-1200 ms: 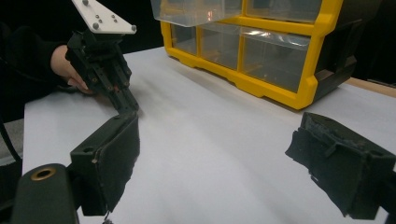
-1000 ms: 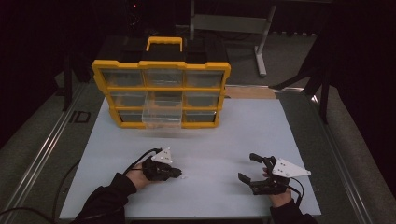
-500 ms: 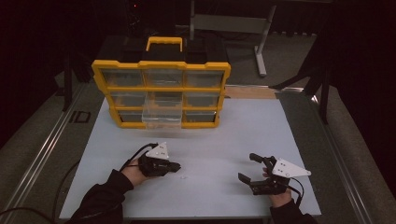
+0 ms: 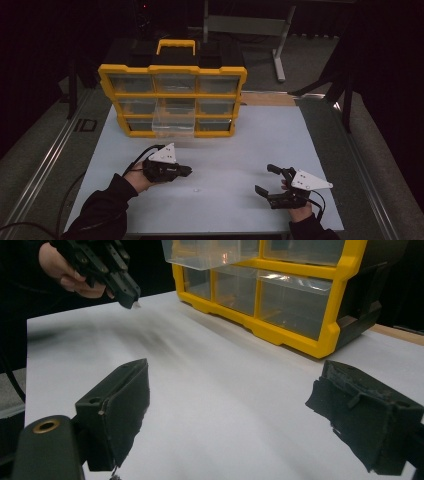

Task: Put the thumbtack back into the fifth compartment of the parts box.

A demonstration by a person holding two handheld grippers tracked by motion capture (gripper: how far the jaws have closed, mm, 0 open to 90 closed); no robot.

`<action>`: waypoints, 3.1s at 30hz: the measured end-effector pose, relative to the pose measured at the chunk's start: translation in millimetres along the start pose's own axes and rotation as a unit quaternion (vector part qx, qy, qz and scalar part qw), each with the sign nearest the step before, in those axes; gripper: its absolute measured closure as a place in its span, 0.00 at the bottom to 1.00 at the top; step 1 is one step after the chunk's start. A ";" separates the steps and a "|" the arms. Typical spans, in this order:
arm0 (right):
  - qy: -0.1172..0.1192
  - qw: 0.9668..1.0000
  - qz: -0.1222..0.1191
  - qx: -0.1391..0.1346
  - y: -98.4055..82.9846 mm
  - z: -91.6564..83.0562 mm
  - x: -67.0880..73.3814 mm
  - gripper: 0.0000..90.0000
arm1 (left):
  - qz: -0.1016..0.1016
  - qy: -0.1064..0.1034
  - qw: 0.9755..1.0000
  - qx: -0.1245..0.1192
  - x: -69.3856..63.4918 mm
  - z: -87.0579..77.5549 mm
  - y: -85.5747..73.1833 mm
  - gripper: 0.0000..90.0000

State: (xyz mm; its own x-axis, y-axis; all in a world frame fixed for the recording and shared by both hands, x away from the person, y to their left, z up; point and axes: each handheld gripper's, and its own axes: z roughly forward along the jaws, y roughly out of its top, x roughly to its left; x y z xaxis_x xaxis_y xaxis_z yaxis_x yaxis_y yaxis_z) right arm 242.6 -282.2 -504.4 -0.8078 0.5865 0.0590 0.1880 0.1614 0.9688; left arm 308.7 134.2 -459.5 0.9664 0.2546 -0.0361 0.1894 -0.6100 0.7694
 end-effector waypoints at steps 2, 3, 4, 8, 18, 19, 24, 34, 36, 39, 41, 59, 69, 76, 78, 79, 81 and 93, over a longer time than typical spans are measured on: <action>0.000 1.000 0.001 0.000 -0.1 0.1 0.0 0.15 | 0.000 0.001 1.000 -0.003 0.6 -3.7 2.2 0.95; 0.000 1.000 0.001 0.001 -0.2 0.1 0.0 0.15 | 0.001 0.001 1.000 -0.005 0.8 -6.1 3.7 0.95; 0.001 1.000 0.001 0.001 -0.4 0.4 -0.2 0.15 | 0.001 0.001 1.000 -0.005 1.4 -8.1 5.1 0.95; 0.001 1.000 0.000 0.002 -0.2 0.7 0.3 0.15 | 0.007 0.006 1.000 -0.007 2.4 -16.5 11.7 0.95; 0.002 1.000 0.000 0.001 -0.6 1.0 0.0 0.15 | 0.022 0.020 0.999 -0.026 9.0 -40.8 31.8 0.95; 0.002 1.000 0.000 0.002 -0.5 0.9 0.0 0.15 | 0.023 0.020 0.999 -0.029 9.8 -43.2 33.5 0.95; 0.002 1.000 -0.001 0.002 -0.6 1.2 -0.1 0.15 | 0.025 0.027 0.999 -0.033 14.2 -53.6 42.2 0.95; 0.004 1.000 -0.001 0.002 -0.9 2.2 0.4 0.15 | 0.032 0.035 0.998 -0.045 20.7 -72.8 57.3 0.95; 0.004 1.000 0.000 0.003 -1.1 2.4 0.4 0.15 | 0.032 0.038 0.998 -0.050 23.5 -76.7 60.1 0.95; 0.005 1.000 -0.001 0.003 -0.9 2.5 0.9 0.15 | 0.032 0.042 0.997 -0.052 27.7 -83.2 64.3 0.95; 0.005 1.000 -0.001 0.003 -0.8 2.4 0.7 0.15 | 0.032 0.047 0.997 -0.053 30.0 -87.5 67.3 0.95; 0.006 1.000 0.000 0.004 -1.3 2.7 0.8 0.15 | 0.023 0.082 0.993 -0.086 50.3 -109.2 91.5 0.95; 0.006 1.000 0.000 0.003 -1.1 2.1 0.5 0.15 | -0.003 0.089 0.988 -0.126 60.3 -108.8 95.7 0.95; 0.006 1.000 0.000 0.001 -0.8 1.7 0.6 0.15 | -0.026 0.089 0.985 -0.144 67.5 -101.9 88.4 0.95; 0.006 1.000 0.000 0.002 -0.9 1.7 0.4 0.15 | -0.028 0.088 0.986 -0.139 68.9 -99.5 87.2 0.95; 0.005 1.000 0.000 0.002 -1.0 1.7 0.3 0.15 | -0.029 0.090 0.986 -0.137 69.7 -98.6 86.6 0.95; 0.005 1.000 0.000 0.002 -1.0 1.7 0.2 0.15 | -0.032 0.089 0.986 -0.135 71.7 -97.3 85.3 0.94; 0.006 1.000 -0.001 0.003 -1.1 1.9 0.2 0.15 | -0.060 0.102 0.989 -0.085 79.7 -81.8 82.9 0.94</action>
State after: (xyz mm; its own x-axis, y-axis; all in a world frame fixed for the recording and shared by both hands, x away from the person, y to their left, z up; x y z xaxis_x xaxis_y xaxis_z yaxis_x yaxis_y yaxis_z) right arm 243.3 -280.8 -505.9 -0.8143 0.5773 0.0608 0.1904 0.1667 0.9674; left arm 387.2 165.3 -346.5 0.8798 0.4749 -0.0179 0.2526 -0.4355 0.8640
